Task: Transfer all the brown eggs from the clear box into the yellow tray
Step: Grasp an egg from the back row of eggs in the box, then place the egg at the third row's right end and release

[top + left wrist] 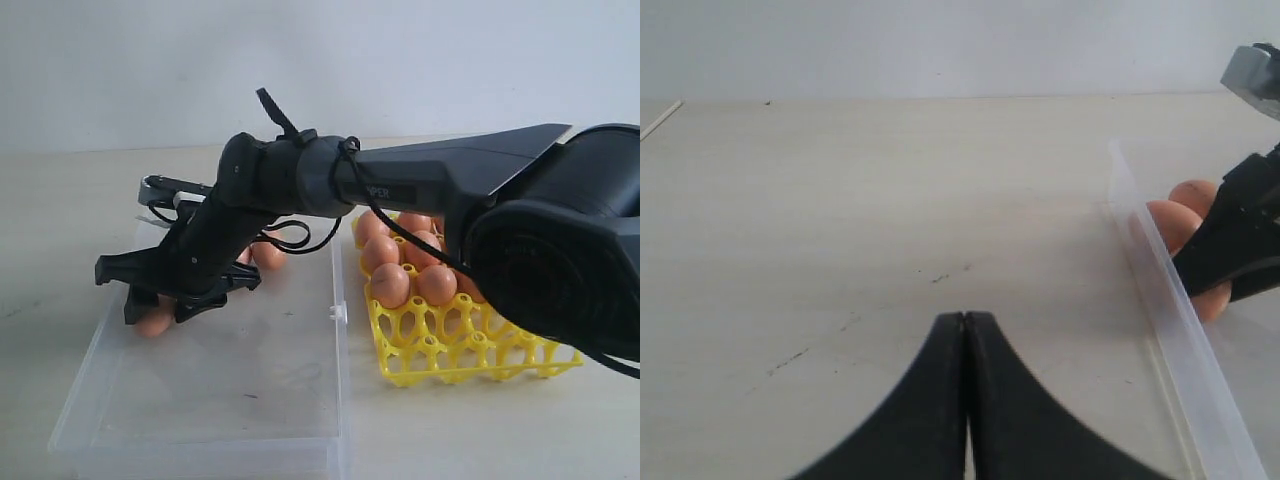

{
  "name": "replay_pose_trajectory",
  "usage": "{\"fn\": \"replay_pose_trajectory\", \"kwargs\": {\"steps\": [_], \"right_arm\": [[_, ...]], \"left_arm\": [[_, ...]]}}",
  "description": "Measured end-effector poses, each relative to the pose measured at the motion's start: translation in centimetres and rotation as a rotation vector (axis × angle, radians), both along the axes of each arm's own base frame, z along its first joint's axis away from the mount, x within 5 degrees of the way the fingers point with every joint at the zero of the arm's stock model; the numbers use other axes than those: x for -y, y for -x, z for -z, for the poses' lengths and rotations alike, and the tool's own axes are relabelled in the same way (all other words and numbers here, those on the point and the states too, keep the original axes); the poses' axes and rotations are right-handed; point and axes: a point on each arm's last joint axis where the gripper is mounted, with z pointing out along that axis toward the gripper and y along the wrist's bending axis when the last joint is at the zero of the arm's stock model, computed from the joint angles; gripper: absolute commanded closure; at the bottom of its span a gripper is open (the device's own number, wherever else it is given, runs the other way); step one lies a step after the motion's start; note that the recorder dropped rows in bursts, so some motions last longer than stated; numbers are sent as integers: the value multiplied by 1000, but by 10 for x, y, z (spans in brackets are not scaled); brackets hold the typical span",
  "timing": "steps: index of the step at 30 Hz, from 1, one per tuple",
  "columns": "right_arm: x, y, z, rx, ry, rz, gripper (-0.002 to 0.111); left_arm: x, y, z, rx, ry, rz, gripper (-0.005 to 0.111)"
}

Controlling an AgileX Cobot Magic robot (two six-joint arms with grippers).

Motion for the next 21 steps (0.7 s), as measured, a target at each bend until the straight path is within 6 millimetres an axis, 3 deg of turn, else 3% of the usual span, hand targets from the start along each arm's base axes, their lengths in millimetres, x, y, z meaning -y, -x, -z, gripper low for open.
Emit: {"fn": "replay_pose_trajectory", "kwargs": {"steps": [6, 9, 12, 16, 21], "right_arm": [[15, -7, -23, 202, 72, -38, 108], [37, -11, -52, 388, 78, -9, 108], [69, -7, -81, 573, 51, 50, 108], [130, 11, -106, 782, 6, 167, 108], [204, 40, -96, 876, 83, 236, 108]], "left_arm": [[0, 0, 0, 0, 0, 0, 107], [0, 0, 0, 0, 0, 0, 107], [0, 0, 0, 0, 0, 0, 107], [0, 0, 0, 0, 0, 0, 107], [0, 0, 0, 0, 0, 0, 107]]}}
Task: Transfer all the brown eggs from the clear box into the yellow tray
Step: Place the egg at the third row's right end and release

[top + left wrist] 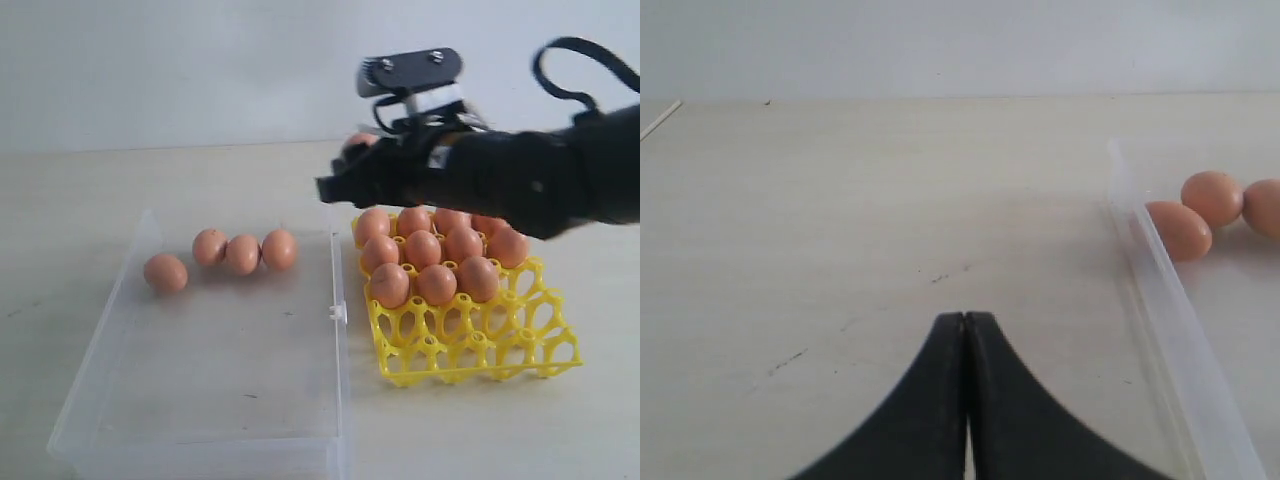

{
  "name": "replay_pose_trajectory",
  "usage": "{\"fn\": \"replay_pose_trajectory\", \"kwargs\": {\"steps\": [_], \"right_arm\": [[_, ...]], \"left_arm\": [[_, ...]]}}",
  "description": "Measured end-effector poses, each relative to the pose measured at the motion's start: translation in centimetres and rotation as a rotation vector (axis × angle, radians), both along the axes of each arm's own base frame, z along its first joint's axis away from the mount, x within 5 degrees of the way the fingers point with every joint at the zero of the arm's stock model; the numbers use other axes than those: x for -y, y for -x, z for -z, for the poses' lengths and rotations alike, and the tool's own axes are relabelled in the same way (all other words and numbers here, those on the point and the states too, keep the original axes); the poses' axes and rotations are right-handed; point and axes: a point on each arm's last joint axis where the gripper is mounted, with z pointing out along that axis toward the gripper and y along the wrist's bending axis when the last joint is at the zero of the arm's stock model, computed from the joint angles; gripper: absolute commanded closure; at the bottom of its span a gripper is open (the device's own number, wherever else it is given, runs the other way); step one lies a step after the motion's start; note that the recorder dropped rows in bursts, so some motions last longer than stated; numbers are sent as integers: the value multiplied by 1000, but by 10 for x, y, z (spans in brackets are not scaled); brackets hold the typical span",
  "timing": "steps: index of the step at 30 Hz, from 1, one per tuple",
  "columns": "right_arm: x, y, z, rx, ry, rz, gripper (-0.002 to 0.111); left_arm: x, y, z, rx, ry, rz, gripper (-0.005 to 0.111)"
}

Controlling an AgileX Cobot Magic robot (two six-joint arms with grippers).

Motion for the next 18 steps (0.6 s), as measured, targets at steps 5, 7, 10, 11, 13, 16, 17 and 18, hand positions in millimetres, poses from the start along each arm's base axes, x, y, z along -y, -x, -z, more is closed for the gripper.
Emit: {"fn": "replay_pose_trajectory", "kwargs": {"steps": [5, 7, 10, 11, 13, 16, 17, 18], "right_arm": [[59, 28, 18, 21, 122, 63, 108], [77, 35, 26, 10, 141, 104, 108], [95, 40, 35, -13, 160, 153, 108], [98, 40, 36, -20, 164, 162, 108], [106, 41, 39, -30, 169, 186, 108], [114, 37, 42, -33, 171, 217, 108], [116, 37, 43, -37, 172, 227, 108], [119, 36, 44, -41, 173, 235, 108]], "left_arm": [[0, 0, 0, 0, 0, 0, 107], [0, 0, 0, 0, 0, 0, 107], [0, 0, 0, 0, 0, 0, 107], [0, 0, 0, 0, 0, 0, 107], [0, 0, 0, 0, 0, 0, 107], [0, 0, 0, 0, 0, 0, 107], [0, 0, 0, 0, 0, 0, 107], [0, 0, 0, 0, 0, 0, 107]]}}
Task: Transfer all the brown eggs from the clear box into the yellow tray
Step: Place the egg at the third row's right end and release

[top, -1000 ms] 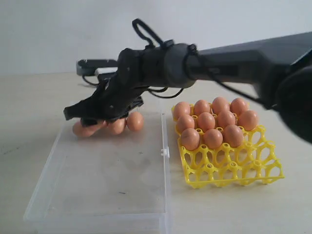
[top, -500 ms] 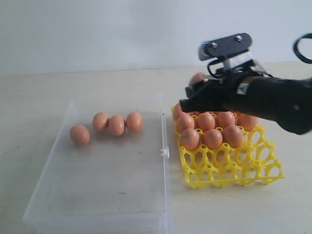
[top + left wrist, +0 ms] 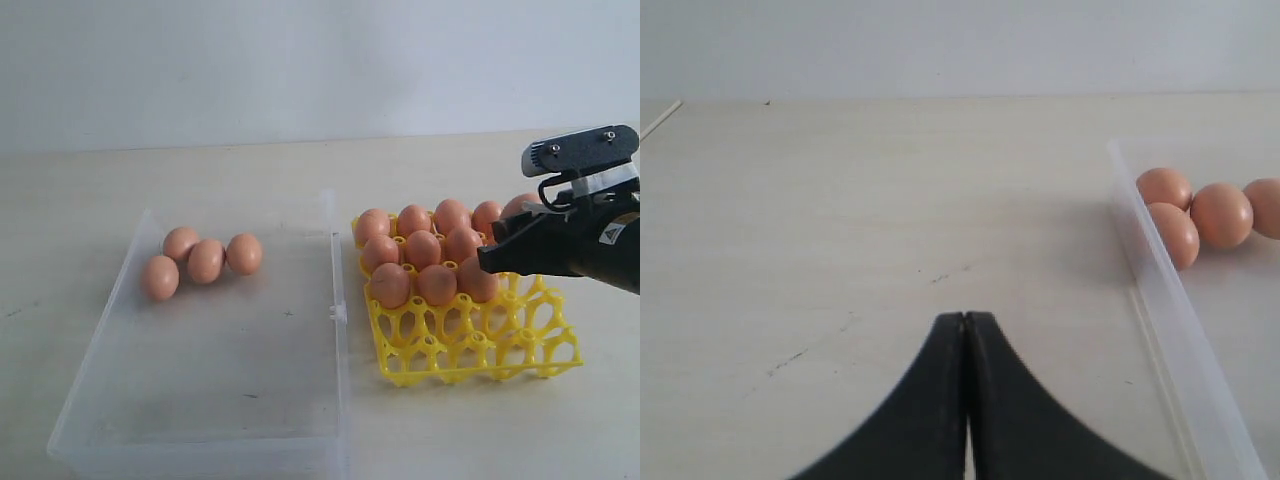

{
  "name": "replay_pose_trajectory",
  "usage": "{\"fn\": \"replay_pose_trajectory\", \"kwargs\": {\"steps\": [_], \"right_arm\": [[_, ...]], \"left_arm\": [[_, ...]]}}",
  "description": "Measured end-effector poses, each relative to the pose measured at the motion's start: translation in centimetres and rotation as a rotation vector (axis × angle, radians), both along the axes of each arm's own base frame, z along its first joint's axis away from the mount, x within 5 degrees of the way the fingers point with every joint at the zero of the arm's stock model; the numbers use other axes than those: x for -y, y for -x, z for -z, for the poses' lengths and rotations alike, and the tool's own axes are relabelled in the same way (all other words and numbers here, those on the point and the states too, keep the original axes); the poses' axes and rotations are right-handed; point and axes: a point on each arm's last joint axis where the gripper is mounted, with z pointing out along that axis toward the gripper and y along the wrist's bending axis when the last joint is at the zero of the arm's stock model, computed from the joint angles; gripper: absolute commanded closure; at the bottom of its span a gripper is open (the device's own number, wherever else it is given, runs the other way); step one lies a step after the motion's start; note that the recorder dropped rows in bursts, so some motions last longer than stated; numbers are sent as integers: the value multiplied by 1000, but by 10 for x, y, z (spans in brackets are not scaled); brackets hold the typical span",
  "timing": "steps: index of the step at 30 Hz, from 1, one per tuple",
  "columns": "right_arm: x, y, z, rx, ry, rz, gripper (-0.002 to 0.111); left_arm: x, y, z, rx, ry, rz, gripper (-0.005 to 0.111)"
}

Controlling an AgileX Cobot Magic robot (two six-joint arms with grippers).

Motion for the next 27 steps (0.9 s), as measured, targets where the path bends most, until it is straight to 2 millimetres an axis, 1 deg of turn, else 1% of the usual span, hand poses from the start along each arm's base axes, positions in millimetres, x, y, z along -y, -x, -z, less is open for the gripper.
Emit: {"fn": "replay_pose_trajectory", "kwargs": {"steps": [4, 11, 13, 16, 17, 19, 20, 22, 25, 26, 27], "right_arm": [[4, -2, 8, -26, 7, 17, 108], [5, -3, 25, -84, 20, 19, 108], [5, -3, 27, -92, 22, 19, 105], [5, -3, 29, -92, 39, 7, 92], [5, -3, 29, -90, 51, -1, 85], [5, -4, 29, -84, 76, -20, 71], [5, -4, 29, -79, 86, -28, 57], [5, -4, 29, -78, 100, -38, 44], [5, -4, 28, -70, 105, -41, 42], [5, -4, 28, -67, 106, -42, 43], [5, -4, 23, -55, 103, -41, 48]], "left_arm": [[0, 0, 0, 0, 0, 0, 107], [0, 0, 0, 0, 0, 0, 107], [0, 0, 0, 0, 0, 0, 107], [0, 0, 0, 0, 0, 0, 107], [0, 0, 0, 0, 0, 0, 107], [0, 0, 0, 0, 0, 0, 107], [0, 0, 0, 0, 0, 0, 107], [0, 0, 0, 0, 0, 0, 107], [0, 0, 0, 0, 0, 0, 107], [0, 0, 0, 0, 0, 0, 107], [0, 0, 0, 0, 0, 0, 107]]}}
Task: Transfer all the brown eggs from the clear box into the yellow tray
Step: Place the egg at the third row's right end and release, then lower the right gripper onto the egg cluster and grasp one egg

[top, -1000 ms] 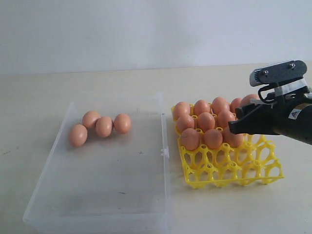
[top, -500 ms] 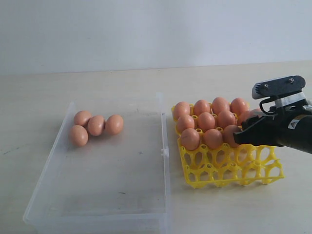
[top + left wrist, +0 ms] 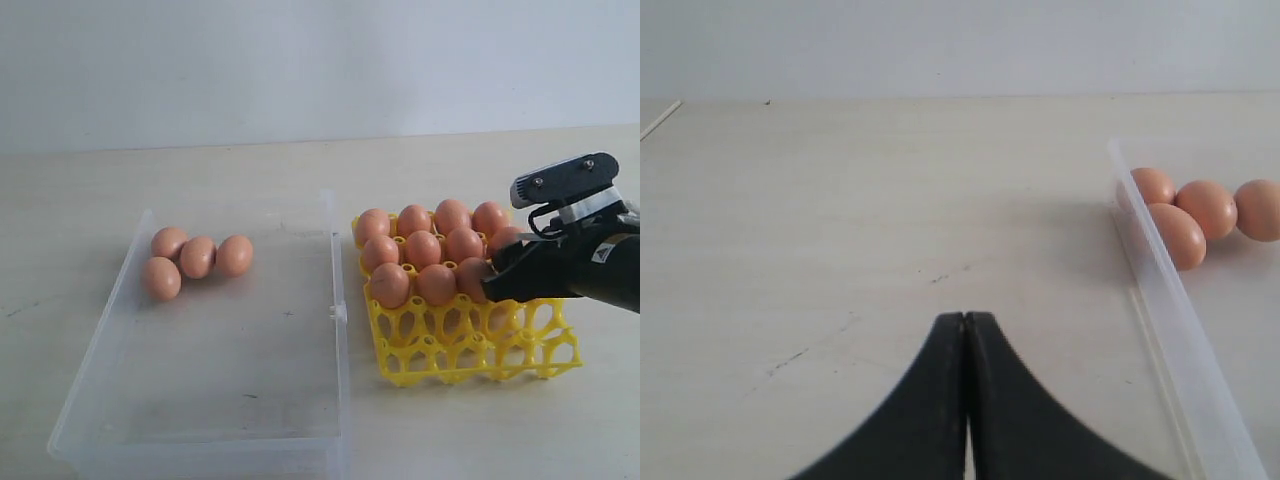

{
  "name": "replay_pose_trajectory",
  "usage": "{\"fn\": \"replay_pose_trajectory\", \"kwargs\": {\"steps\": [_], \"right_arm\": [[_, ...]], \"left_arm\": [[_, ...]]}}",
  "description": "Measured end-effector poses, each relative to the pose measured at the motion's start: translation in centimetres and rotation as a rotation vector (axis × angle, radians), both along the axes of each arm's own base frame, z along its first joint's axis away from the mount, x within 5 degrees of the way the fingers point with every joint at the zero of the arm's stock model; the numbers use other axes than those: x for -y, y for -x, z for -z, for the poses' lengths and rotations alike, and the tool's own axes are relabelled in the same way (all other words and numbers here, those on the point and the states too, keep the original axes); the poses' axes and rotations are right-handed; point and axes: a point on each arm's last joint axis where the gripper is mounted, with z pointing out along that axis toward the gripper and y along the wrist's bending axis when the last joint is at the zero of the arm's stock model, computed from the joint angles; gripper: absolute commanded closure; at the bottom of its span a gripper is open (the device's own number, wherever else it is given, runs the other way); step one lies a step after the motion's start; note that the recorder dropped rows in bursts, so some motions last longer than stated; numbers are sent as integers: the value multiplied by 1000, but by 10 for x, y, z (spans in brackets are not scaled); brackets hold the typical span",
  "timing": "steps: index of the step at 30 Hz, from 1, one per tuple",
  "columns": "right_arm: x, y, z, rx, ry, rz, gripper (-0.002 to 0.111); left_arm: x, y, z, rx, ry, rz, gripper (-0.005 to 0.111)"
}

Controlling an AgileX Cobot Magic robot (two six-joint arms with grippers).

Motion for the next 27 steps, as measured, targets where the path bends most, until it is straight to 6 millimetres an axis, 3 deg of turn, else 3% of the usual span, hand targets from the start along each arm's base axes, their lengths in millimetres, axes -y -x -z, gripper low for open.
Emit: {"fn": "replay_pose_trajectory", "kwargs": {"steps": [2, 5, 7, 10, 12, 15, 18, 23, 27], "right_arm": [[-1, 1, -20, 20, -15, -6, 76], [-13, -8, -65, 72, -46, -50, 105], [-31, -15, -96, 99, -70, -106, 108], [-83, -33, -138, 30, -140, -218, 108], [-111, -41, -140, -59, -142, -273, 108], [-151, -48, -127, -200, -107, -354, 101], [-185, -57, -109, -311, -137, -364, 82], [-220, -81, -81, -455, -354, -190, 39], [-237, -102, -56, -520, -460, -63, 37]], "left_arm": [[0, 0, 0, 0, 0, 0, 107], [0, 0, 0, 0, 0, 0, 107], [0, 0, 0, 0, 0, 0, 107], [0, 0, 0, 0, 0, 0, 107], [0, 0, 0, 0, 0, 0, 107], [0, 0, 0, 0, 0, 0, 107], [0, 0, 0, 0, 0, 0, 107], [0, 0, 0, 0, 0, 0, 107], [0, 0, 0, 0, 0, 0, 107]]}}
